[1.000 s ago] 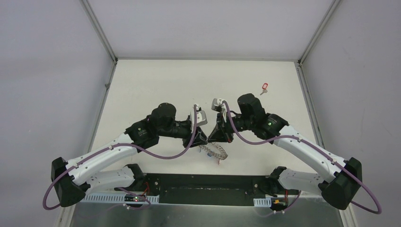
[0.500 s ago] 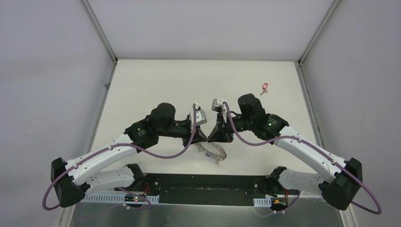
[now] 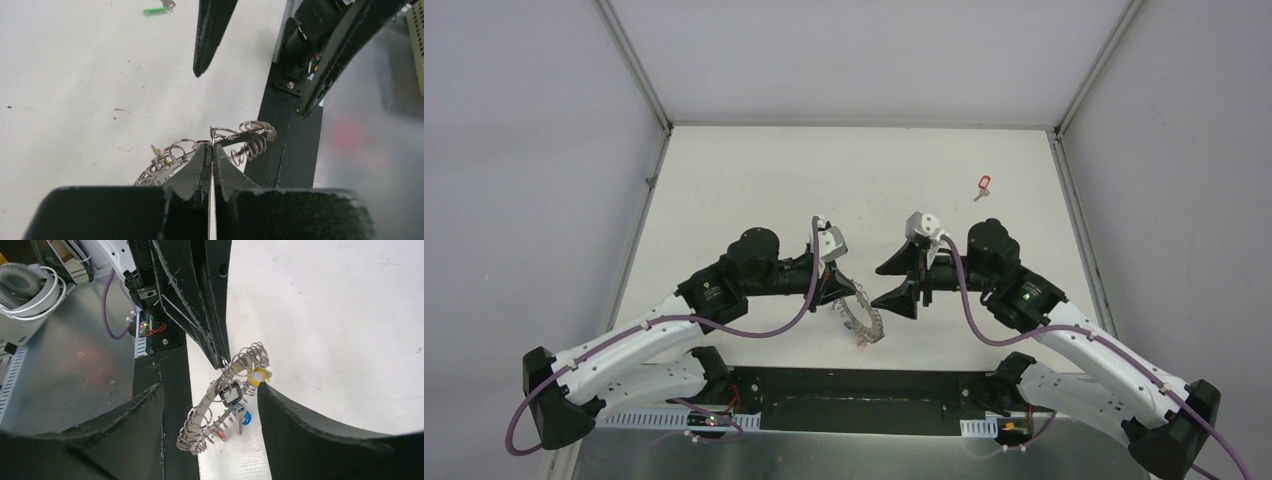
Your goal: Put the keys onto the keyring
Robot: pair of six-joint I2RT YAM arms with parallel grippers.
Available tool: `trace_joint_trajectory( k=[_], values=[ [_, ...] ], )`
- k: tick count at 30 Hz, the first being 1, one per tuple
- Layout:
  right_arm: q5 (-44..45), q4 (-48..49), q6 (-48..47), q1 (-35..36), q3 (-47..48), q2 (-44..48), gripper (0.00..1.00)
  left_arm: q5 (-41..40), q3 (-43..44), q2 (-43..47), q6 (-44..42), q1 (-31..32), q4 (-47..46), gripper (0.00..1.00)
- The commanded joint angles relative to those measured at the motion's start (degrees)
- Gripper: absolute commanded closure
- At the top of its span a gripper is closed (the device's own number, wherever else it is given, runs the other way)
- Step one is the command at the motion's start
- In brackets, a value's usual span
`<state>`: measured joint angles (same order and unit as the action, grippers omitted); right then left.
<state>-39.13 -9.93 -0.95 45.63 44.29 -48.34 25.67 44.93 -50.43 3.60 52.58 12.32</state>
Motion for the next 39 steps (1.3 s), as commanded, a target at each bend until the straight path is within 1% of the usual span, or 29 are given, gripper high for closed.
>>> trace_joint_trajectory(
  k=[1,4,8,10,13,16,23,26,31,35,39],
  values=[
    [-0.5,4.6,3.4,0.1,-1.2,-0.8,0.32,-3.8,-2.4,2.1,5.5,0.6,-13.0,1.00],
    [-2.7,6.4,5.1,0.1,-1.8,-1.8,0.41,-6.1,-5.2,3.0,8.0,0.6,-19.8,1.00],
    [-5.7,9.3,8.5,0.1,-2.9,-3.3,0.55,-9.2,-7.7,4.3,9.0,0.6,-24.8,1.00],
    [-6.9,11.6,10.1,0.2,-3.7,-3.7,0.60,-10.0,-9.2,4.9,9.4,0.6,-27.9,1.00],
    [-7.4,15.4,12.3,0.3,-5.3,-3.6,0.61,-9.8,-12.2,5.4,9.7,0.6,-33.8,1.00],
    [-7.4,16.1,12.4,0.3,-5.4,-3.4,0.60,-8.5,-14.4,5.6,9.3,0.6,-39.6,1.00],
    [-4.5,16.0,9.4,0.1,-5.1,0.3,0.50,-2.8,-18.3,5.3,5.8,0.6,-50.9,1.00],
    [-3.5,15.9,7.0,-0.3,-5.0,2.1,0.50,-0.4,-19.8,5.1,4.3,0.6,-55.4,1.00],
    [-4.6,15.9,3.0,-0.8,-3.5,3.7,0.52,4.5,-20.7,4.4,1.7,0.5,-60.2,1.00],
    [-6.8,16.1,0.0,-0.8,-2.4,3.8,0.56,5.6,-20.8,4.1,0.7,0.6,-61.9,1.00],
    [-5.4,16.2,-1.3,-0.8,-2.2,4.7,0.60,5.9,-20.8,4.4,0.5,0.6,-62.2,1.00]
  ],
)
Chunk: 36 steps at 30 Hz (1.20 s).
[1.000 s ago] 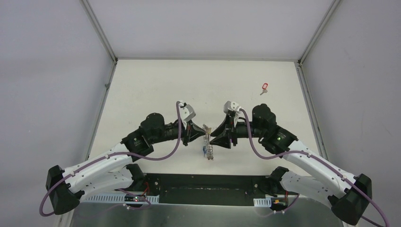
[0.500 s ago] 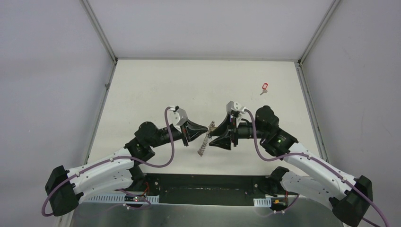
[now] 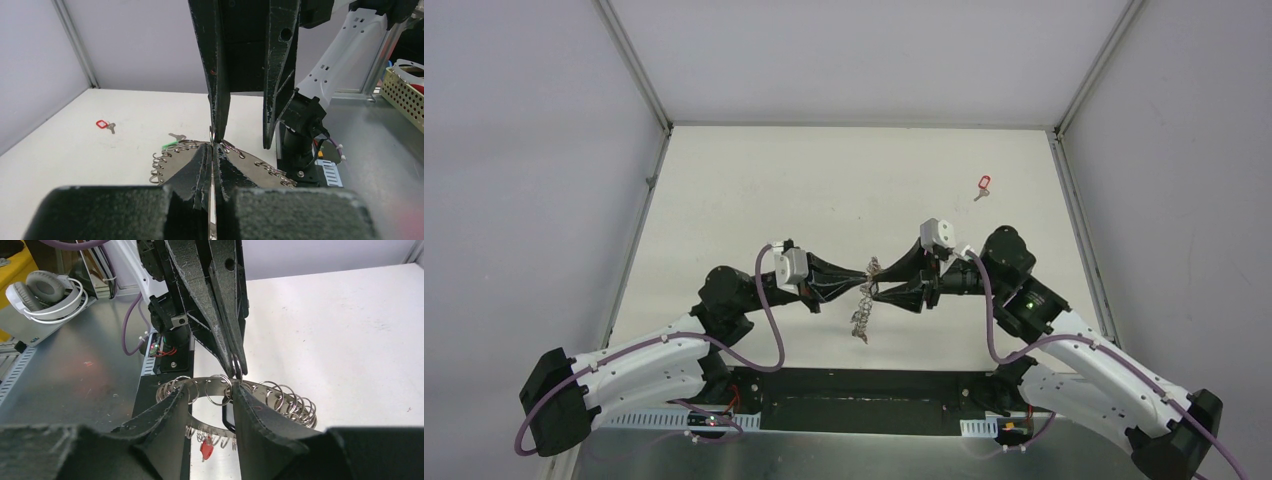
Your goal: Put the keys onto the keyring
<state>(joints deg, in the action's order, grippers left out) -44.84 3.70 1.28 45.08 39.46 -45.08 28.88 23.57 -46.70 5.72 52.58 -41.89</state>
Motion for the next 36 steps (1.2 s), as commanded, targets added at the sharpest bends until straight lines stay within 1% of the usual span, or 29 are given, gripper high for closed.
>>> trace_joint_trajectory(
  k=[1,4,10,19,24,27,31,36],
  values=[
    [0.7,2.8,-3.5,-0.2,2.4,1.9,0.60,2.7,0.4,0.7,-1.7,0.6,-7.9,1.00],
    [1.4,4.5,-3.2,-0.3,1.8,3.0,0.61,2.6,0.5,0.9,-1.5,0.6,-7.8,1.00],
    [3.1,8.4,-2.9,-0.3,0.3,4.6,0.69,2.2,0.6,0.9,-1.2,0.5,-7.6,1.00],
    [0.0,9.5,-2.5,-0.3,0.7,-0.5,0.71,3.3,1.4,0.4,-0.3,0.6,-7.4,1.00],
    [-0.2,11.3,-2.1,-0.3,0.3,-1.6,0.72,3.5,1.4,0.3,0.2,0.6,-7.0,1.00],
    [-0.3,11.3,-2.1,-0.3,0.3,-2.1,0.78,3.5,1.4,0.3,0.5,0.5,-7.1,1.00],
    [-0.7,11.3,-2.1,-0.3,0.2,-2.5,1.00,3.5,1.5,0.4,0.6,0.6,-7.0,1.00],
    [-1.0,10.8,-2.1,-0.3,-0.2,-2.2,1.00,3.5,1.8,0.8,0.4,0.6,-5.7,1.00]
  ],
)
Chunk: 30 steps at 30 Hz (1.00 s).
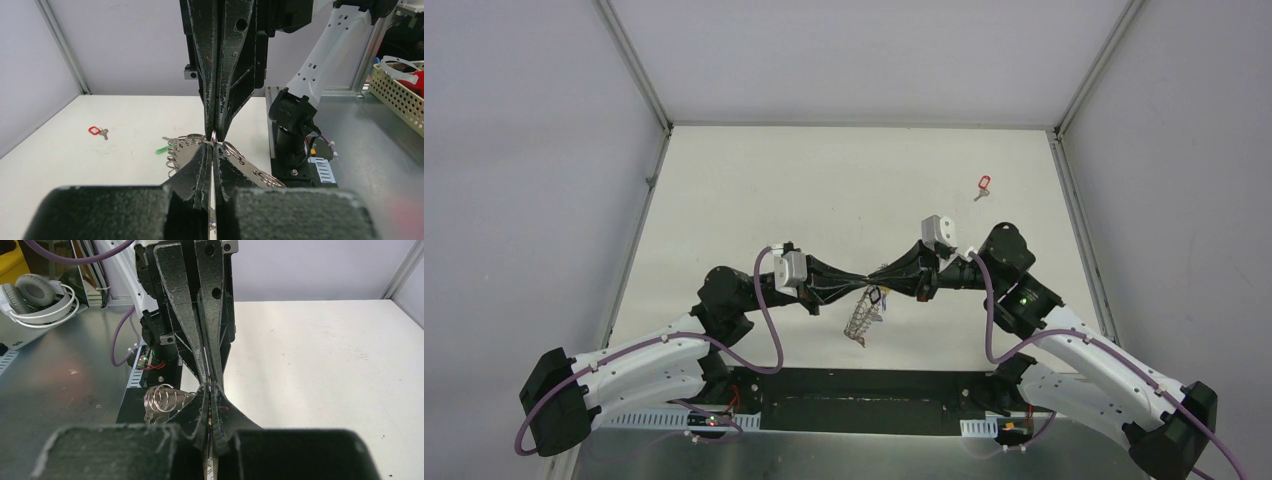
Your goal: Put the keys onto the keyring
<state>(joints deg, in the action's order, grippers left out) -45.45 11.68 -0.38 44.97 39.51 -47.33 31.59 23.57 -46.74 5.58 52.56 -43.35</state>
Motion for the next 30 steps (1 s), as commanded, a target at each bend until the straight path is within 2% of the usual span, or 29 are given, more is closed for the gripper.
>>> trace_joint_trajectory(
  k=[1,3,5,6,11,16,24,30],
  values=[
    [-0.3,2.3,-0.6,-0.1,-0.2,0.3,1.00,0.9,2.0,1.1,0.4,0.6,-3.0,0.97],
    [-0.3,0.4,-1.1,-0.2,0.3,0.6,1.00,0.9,3.2,1.8,-0.3,0.6,1.2,0.77],
    [0.0,-3.6,-2.5,-0.1,1.5,0.5,1.00,0.2,4.8,3.0,-1.8,0.6,9.6,0.66],
    [0.3,-7.5,-3.5,-0.2,2.2,0.4,1.00,-0.2,6.0,3.7,-2.4,0.6,14.0,0.65],
    [2.4,-22.1,-7.2,-0.1,7.2,-1.5,1.00,-1.3,12.9,4.0,-8.3,0.6,33.9,0.63],
    [3.3,-33.1,-9.1,-0.1,13.4,-5.5,1.00,0.8,17.9,-0.2,-10.4,0.6,44.3,0.65],
    [5.9,-46.5,-11.8,-0.1,20.3,-11.1,1.00,2.8,18.8,-5.6,-9.3,1.3,45.3,0.67],
    [4.7,-45.8,-10.9,-0.1,20.8,-11.3,1.00,0.8,18.8,-7.3,-8.6,3.4,42.7,0.69]
  ],
)
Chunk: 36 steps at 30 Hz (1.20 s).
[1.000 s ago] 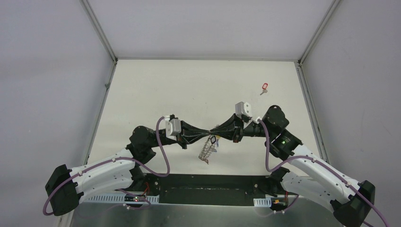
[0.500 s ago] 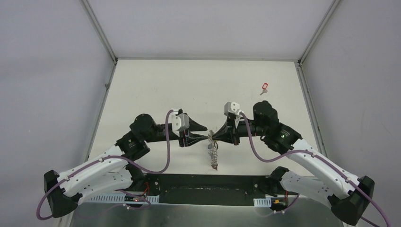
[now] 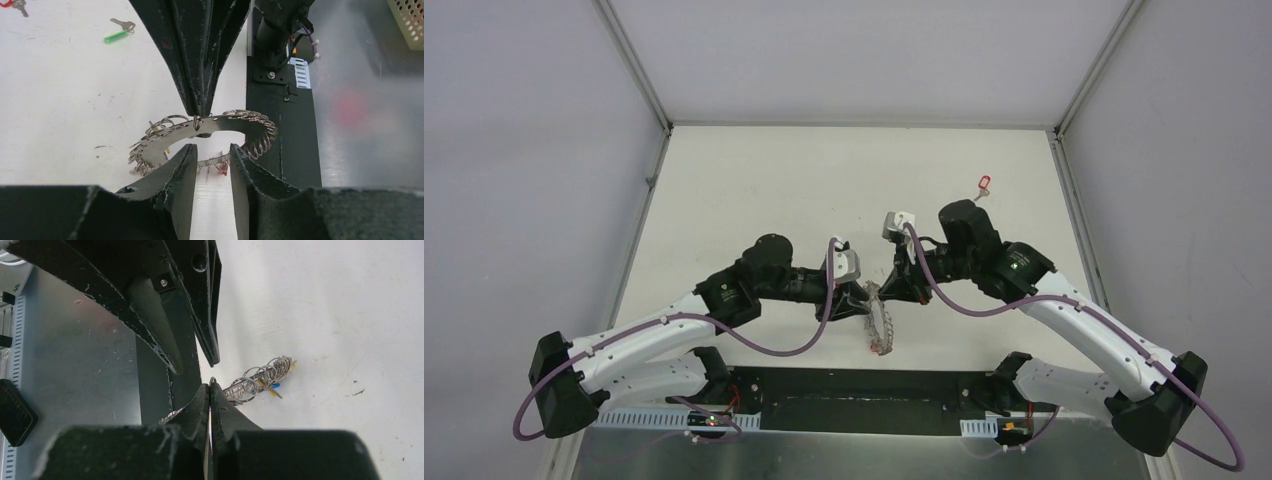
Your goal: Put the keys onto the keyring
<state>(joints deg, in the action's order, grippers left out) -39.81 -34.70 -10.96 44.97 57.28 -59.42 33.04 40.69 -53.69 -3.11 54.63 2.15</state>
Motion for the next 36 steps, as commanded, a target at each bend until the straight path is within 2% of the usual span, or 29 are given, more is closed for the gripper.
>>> trace_joint_trajectory(
  k=[1,16,26,29,34,36],
  values=[
    [-1.1,1.2,0.2,0.0,3.0,0.9,1.00,-1.0,1.5,-0.5,0.2,1.7,-3.9,0.69],
    [-4.2,4.7,2.2,-0.1,2.7,1.6,1.00,-7.2,2.4,-3.2,0.6,4.3,-6.7,0.69],
    [-5.2,5.4,2.2,-0.1,2.4,1.7,1.00,-11.5,1.6,-0.8,0.6,4.3,-5.8,0.67],
    [-5.2,5.7,2.3,-0.1,2.2,1.7,1.00,-8.2,0.9,0.3,-0.3,4.3,-7.6,0.72],
    [-5.0,6.6,2.8,0.0,2.1,1.6,1.00,-4.2,1.2,-0.6,-0.7,4.4,-9.5,0.96],
    [-4.6,6.6,2.8,-0.1,2.1,1.7,1.00,-3.0,1.6,-1.1,-0.8,4.4,-9.6,1.00]
  ],
)
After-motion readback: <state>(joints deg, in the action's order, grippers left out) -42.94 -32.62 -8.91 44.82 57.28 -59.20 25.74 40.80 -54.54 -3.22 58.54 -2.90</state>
